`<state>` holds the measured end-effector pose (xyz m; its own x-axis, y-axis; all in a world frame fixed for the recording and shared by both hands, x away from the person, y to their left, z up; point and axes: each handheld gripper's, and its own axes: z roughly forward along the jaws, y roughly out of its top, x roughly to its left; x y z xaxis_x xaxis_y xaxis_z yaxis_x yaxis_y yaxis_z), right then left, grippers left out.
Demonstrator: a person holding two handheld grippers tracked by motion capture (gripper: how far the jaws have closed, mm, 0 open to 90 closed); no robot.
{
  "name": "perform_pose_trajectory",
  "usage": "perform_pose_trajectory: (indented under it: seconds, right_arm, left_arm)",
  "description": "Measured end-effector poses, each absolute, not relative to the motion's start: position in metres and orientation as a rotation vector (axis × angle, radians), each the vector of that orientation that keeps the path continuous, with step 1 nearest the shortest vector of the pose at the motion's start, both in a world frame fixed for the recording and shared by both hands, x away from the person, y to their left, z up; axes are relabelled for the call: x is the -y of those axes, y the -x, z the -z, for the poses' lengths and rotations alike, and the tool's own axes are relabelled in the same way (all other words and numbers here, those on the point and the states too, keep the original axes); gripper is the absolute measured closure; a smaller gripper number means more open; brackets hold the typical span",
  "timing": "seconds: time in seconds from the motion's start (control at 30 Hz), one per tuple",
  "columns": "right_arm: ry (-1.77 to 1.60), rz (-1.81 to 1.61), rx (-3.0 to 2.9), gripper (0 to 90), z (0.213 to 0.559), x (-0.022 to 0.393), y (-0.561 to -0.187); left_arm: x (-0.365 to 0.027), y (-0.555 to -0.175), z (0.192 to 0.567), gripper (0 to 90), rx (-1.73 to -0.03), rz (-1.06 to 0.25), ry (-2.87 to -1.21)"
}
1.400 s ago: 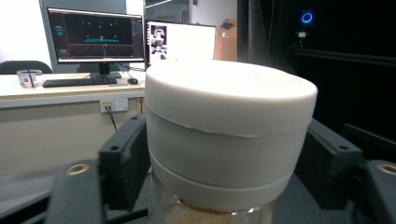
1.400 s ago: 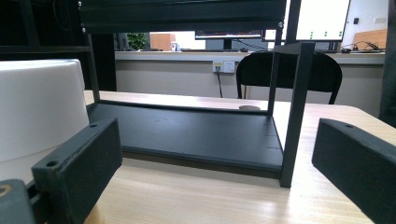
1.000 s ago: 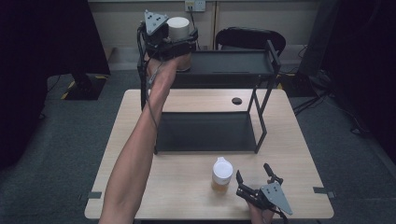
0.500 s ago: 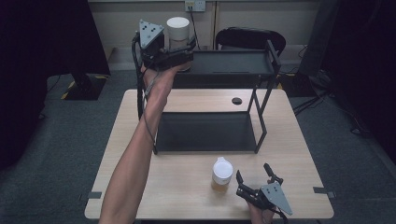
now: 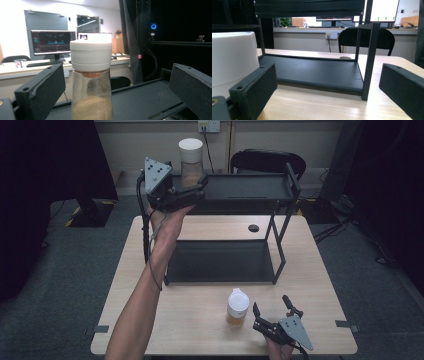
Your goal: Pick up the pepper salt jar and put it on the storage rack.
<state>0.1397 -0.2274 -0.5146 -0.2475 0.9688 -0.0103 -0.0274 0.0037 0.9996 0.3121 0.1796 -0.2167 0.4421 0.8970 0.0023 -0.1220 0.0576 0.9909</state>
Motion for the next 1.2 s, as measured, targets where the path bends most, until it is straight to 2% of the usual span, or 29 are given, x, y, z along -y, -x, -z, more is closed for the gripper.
perform_pose_trajectory:
  seconds: [0.43, 0.9, 1.2]
  right_arm:
    - [-1.054, -1.399, -1.373, 0.3, 0.515, 0.228, -0.139]
    - [-1.055, -1.397, -1.373, 0.3, 0.515, 0.227, -0.139]
    - [-1.056, -1.396, -1.372, 0.3, 0.515, 0.227, -0.139]
  left_arm:
    - [-0.174, -0.293, 0.242, 0.0, -0.776, -0.879, -1.289]
    - [-0.181, -0.254, 0.275, 0.0, -0.725, -0.899, -1.268]
    - [-0.186, -0.229, 0.303, 0.0, -0.739, -0.857, -1.225]
